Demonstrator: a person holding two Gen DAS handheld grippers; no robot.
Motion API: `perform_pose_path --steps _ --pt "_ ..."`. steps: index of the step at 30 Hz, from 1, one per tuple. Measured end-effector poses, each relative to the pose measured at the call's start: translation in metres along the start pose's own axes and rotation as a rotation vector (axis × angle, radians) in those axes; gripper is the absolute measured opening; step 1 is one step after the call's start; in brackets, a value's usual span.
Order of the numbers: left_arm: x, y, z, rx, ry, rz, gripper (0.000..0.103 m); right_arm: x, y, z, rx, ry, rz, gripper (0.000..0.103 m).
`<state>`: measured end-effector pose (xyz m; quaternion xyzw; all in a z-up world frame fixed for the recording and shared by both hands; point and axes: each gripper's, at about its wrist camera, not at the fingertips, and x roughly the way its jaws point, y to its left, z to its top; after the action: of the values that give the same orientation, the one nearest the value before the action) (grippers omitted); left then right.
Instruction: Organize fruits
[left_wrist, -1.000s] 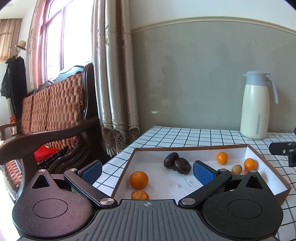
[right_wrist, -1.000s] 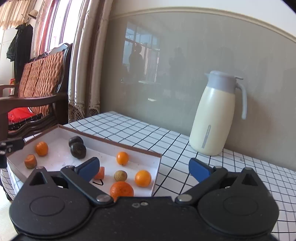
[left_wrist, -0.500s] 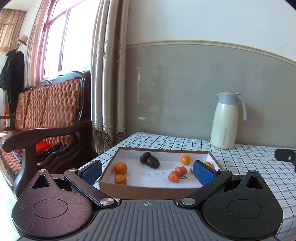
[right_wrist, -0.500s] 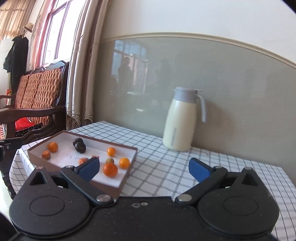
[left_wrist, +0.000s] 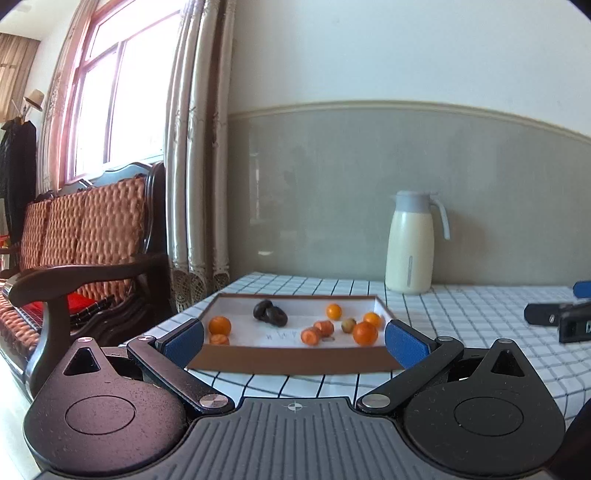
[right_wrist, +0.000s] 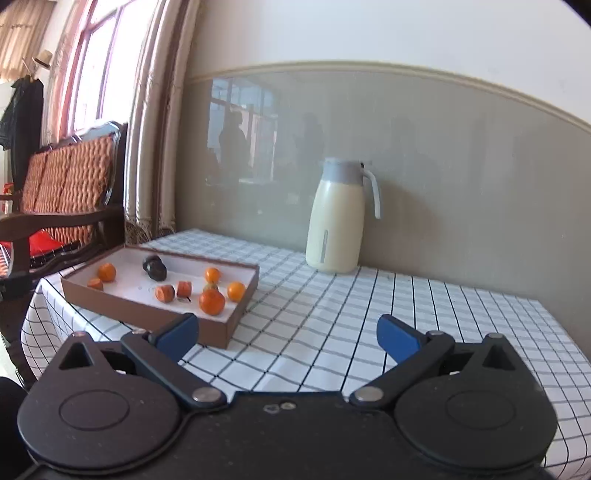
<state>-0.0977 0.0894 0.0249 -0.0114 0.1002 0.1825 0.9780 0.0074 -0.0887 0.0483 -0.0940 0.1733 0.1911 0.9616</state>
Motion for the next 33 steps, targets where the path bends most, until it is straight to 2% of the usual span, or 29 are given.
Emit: perform_pose_path --steps 5,12,33 --pt "-0.001 0.000 -0.002 -0.020 -0.005 -0.007 0.103 -0.002 -0.008 -0.003 0.063 -0.011 0.004 0.097" --pt "-0.002 0.001 -0.003 -0.022 -0.010 0.004 0.103 -0.002 0.006 -0.005 -0.012 -0.004 -0.015 0.097" --pt "-0.001 0.003 -0.002 -0.028 -0.002 0.000 0.103 0.000 0.011 -0.006 -0.014 0.007 -0.011 0.097"
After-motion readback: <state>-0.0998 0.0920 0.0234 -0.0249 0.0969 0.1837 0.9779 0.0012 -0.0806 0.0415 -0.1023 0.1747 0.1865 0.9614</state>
